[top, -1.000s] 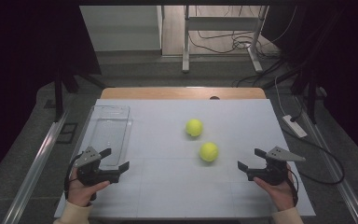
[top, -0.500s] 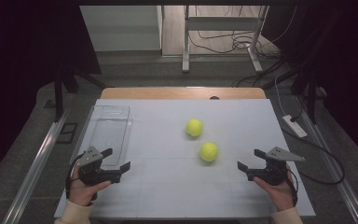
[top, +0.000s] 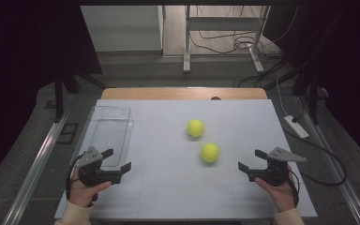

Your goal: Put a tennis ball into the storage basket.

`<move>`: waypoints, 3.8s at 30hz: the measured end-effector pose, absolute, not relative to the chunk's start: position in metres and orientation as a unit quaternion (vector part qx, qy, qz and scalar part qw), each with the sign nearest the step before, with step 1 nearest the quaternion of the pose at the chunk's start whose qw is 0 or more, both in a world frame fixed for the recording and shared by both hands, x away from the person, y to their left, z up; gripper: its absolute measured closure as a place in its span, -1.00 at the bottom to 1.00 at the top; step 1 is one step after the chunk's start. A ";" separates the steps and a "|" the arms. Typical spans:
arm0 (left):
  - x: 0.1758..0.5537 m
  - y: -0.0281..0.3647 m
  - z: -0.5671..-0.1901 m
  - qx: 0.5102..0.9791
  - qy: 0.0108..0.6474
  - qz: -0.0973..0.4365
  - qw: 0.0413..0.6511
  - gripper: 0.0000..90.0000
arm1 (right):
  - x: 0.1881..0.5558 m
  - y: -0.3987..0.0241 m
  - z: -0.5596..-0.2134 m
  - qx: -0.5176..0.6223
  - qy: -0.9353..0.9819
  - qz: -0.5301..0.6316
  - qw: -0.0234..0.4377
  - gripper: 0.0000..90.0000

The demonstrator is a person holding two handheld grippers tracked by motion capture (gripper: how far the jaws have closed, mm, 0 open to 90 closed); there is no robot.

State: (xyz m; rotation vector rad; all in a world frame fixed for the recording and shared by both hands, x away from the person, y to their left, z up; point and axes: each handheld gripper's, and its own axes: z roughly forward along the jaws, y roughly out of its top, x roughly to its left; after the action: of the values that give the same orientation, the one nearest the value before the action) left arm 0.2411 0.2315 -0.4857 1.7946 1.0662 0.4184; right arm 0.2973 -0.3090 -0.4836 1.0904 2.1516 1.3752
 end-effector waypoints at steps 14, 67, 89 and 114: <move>0.244 0.225 -0.482 0.746 0.427 0.155 0.486 -0.81 | 0.297 -0.310 -0.482 0.377 0.764 0.492 0.181 -0.78; 0.308 0.149 -0.452 0.804 0.380 0.129 0.438 -0.77 | 0.301 -0.297 -0.487 0.370 0.776 0.480 0.175 -0.77; 0.340 0.126 -0.455 0.812 0.371 0.096 0.440 -0.77 | 0.301 -0.297 -0.491 0.372 0.779 0.472 0.177 -0.77; 0.361 0.106 -0.449 0.820 0.365 0.100 0.430 -0.75 | 0.301 -0.299 -0.494 0.375 0.781 0.467 0.178 -0.77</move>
State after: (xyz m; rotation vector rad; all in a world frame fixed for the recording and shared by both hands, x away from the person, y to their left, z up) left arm 0.3613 0.1057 -0.4489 2.0448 0.9112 0.2484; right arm 0.3006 -0.2993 -0.4936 1.0612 2.2086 1.3208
